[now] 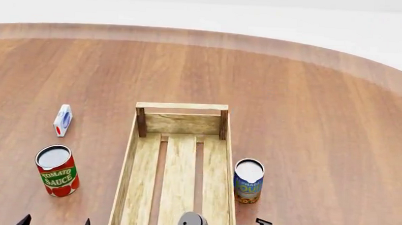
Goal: Pick up the butter and put it in the tray.
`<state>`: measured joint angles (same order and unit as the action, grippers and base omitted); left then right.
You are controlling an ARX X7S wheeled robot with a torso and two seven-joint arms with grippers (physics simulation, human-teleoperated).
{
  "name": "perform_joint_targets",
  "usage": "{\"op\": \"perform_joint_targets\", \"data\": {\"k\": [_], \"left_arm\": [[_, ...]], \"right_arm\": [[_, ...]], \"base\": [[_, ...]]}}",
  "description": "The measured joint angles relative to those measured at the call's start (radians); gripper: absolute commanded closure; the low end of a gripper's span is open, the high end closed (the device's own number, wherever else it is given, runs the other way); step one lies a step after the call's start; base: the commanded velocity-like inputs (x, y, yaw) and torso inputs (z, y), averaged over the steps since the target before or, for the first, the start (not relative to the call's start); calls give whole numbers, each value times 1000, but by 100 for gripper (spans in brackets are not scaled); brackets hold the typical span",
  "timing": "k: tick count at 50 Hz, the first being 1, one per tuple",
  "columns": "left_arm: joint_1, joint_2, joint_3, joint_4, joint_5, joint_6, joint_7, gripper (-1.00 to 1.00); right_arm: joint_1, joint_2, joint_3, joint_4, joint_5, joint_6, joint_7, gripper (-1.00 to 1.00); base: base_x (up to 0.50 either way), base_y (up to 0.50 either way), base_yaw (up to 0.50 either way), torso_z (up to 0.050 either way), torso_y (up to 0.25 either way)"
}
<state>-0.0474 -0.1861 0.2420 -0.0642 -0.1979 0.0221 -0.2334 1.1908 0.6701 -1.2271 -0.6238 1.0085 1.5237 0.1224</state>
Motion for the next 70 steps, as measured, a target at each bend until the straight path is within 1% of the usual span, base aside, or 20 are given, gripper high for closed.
{"op": "perform_joint_targets", "data": {"k": [10, 31, 48, 70], "left_arm": [[-1, -4, 6, -1, -3, 1, -4, -100], [-2, -12, 16, 6, -12, -4, -13, -100], [-1, -19, 24, 13, -20, -9, -19, -100], [0, -26, 36, 16, -29, -9, -25, -100]], "right_arm": [[13, 3, -74, -3, -20, -53, -16, -100], [4, -2, -175, 20, -101, -185, -56, -100], [-21, -2, -253, 97, -183, -291, -109, -100], [-56, 18, -312, 211, -261, -421, -175, -100]], "base": [[0, 0, 0, 0, 0], [0, 0, 0, 0, 0], [0, 0, 0, 0, 0], [0, 0, 0, 0, 0]]}}
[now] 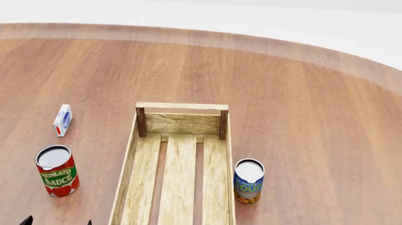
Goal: Pick up the butter and put it in the tray.
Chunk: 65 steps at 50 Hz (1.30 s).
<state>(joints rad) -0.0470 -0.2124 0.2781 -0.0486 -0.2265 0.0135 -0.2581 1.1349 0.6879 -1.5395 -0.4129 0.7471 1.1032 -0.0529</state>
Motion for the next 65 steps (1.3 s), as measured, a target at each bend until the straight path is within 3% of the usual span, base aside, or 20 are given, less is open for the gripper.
{"op": "perform_joint_targets", "data": {"k": [52, 53, 65], "left_arm": [[7, -18, 26, 27, -15, -7, -19, -100], [7, -19, 26, 28, -16, -7, -20, -100], [7, -23, 30, 31, -20, -8, -23, -100]], "right_arm": [[-101, -49, -70, 269, -109, -245, -121, -100], [-102, -49, -71, 272, -110, -248, -121, 100], [-90, -41, -57, 272, -105, -265, -106, 100]], "base": [[0, 0, 0, 0, 0], [0, 0, 0, 0, 0], [1, 0, 1, 0, 0]]}}
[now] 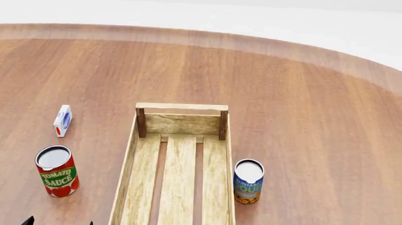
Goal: Pick up the butter and put it in the tray.
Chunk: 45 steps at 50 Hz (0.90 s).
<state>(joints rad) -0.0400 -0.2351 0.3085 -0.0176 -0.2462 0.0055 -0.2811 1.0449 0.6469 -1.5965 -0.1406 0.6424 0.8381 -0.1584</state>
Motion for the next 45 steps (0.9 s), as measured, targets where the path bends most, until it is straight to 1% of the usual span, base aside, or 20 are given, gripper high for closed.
{"op": "perform_joint_targets", "data": {"k": [9, 17, 33, 45], "left_arm": [[0, -2, 3, 0, -3, 1, -2, -100], [1, -5, 6, 1, -7, 3, -4, -100], [-3, -9, 9, -2, -15, 3, -8, -100], [-5, -12, 11, -4, -21, 3, -12, -100]], "right_arm": [[-6, 6, 9, 0, 13, -7, 14, 100], [-16, 23, 22, -44, 42, 16, 33, 100], [3, 70, 71, -174, 157, 118, 90, 100], [57, 124, 147, -315, 288, 251, 177, 100]], "base": [[1, 1, 1, -2, 0], [0, 0, 0, 0, 0], [0, 0, 0, 0, 0], [0, 0, 0, 0, 0]]}}
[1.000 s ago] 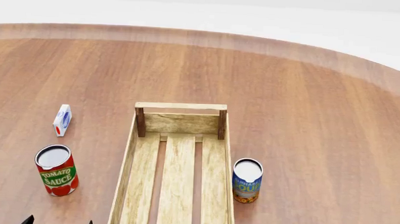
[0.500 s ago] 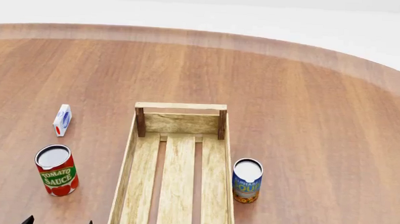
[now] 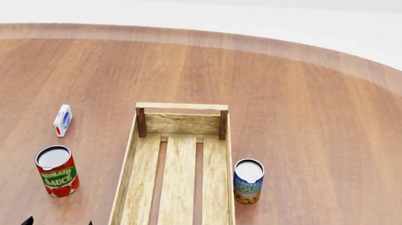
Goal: Pick up the butter and put it in the tray.
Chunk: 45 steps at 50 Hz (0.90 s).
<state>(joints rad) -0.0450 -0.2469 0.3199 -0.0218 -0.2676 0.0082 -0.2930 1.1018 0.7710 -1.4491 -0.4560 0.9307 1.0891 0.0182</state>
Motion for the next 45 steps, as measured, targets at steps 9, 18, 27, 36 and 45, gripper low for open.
{"op": "perform_joint_targets", "data": {"k": [9, 18, 27, 36, 45], "left_arm": [[0, -2, 3, -3, -4, 2, -2, -100], [-1, -3, 6, -9, -6, 8, -3, -100], [-4, -4, 10, -17, -7, 12, -5, -100], [-6, -6, 14, -20, -8, 13, -8, -100], [-8, -9, 17, -17, -11, 10, -11, -100]], "right_arm": [[45, 40, 74, -89, 120, 84, 71, 100], [82, 74, 140, -143, 233, 141, 133, 100], [111, 111, 201, -130, 313, 150, 157, 100], [123, 119, 257, -40, 358, 130, 187, 100], [125, 106, 287, 46, 367, 104, 201, 100]], "base": [[0, 0, 0, 0, 0], [0, 0, 0, 0, 1], [0, 0, 0, 0, 0], [0, 0, 0, 0, 1], [0, 0, 0, 0, 1]]}}
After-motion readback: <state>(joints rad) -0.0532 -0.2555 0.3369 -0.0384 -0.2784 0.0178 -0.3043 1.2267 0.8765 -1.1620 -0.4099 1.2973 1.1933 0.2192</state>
